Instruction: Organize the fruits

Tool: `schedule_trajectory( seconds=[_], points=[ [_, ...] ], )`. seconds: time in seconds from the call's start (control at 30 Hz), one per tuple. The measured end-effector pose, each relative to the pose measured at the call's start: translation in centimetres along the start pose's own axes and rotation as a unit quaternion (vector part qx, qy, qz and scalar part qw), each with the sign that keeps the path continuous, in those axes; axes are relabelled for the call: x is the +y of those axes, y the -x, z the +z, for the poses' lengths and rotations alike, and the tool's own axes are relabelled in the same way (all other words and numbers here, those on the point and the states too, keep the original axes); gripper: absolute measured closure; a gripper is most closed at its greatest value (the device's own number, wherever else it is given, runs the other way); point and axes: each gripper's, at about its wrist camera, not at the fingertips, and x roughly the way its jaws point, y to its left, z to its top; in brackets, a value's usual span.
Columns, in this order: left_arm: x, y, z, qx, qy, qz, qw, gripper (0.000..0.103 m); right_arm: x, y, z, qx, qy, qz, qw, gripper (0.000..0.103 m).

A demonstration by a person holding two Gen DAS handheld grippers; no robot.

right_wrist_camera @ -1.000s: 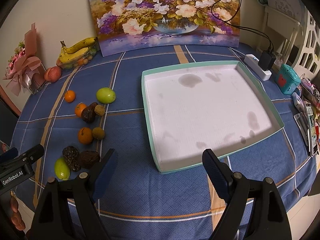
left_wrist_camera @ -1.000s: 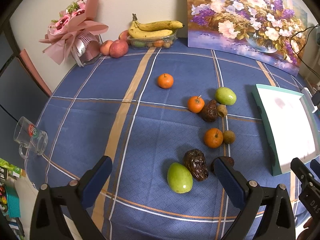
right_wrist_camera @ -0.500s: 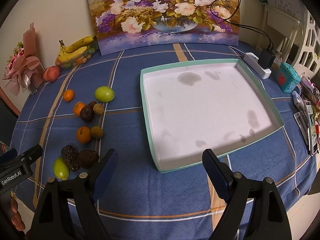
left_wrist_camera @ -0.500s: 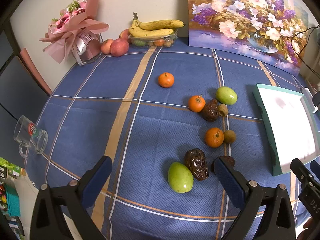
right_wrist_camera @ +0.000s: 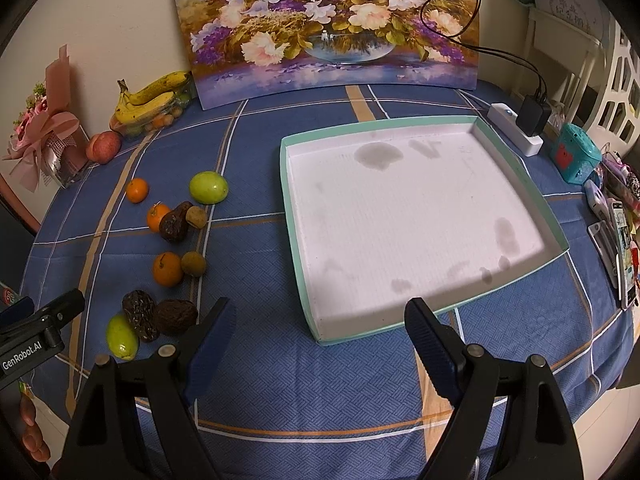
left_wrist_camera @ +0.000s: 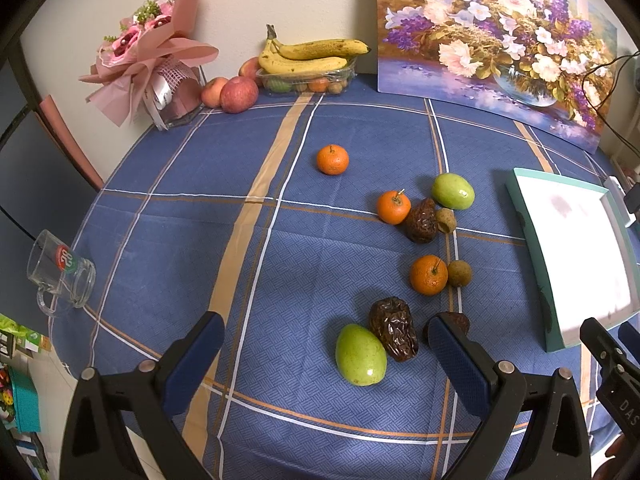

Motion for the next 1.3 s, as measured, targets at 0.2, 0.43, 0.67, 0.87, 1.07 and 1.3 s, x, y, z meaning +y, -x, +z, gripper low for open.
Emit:
schedule_trajectory(
  seconds=[0.2, 0.43, 0.67, 0.87, 1.07, 1.3],
  points=[
    [0.2, -0.1, 0.0, 0.002, 0.005, -0.003, 1.0, 0.0, 0.0, 0.0, 0.0, 0.0, 0.0, 0.0, 1.0, 0.017],
    [0.6, -0.2, 0.3, -0.018, 0.025, -0.016, 0.9994, 0.0, 0.1, -0.6, 0.1, 0.01, 0.005, 0.003, 1.0, 0.017],
    [1.8, 0.2, 1.2, -0.073, 0.061, -0.057, 0.9939, 0.0, 0.0, -1.0, 0.6, 0.005, -0.002, 0.017, 1.0, 0.017],
    [2.5, -0.1, 2.2, -0.082, 0.065, -0.027, 0.9941, 0.0, -0.2, -1.0, 1.5, -0.016, -0.035, 0.057, 0.998, 0.017],
    [4.1, -1.0, 3.0, -0.065, 0.101, -0.037, 0.992, 0.0, 1.1, -2.2, 2.8, 0.016, -0.04, 0.079, 0.996, 0.017],
    [5.3, -2.3, 4.7, -0.037, 0.136, -0.053, 0.9887, 0.0, 2.7, -3.8, 4.4, 0.032, -0.052, 0.11, 0.992, 0.017]
  ],
)
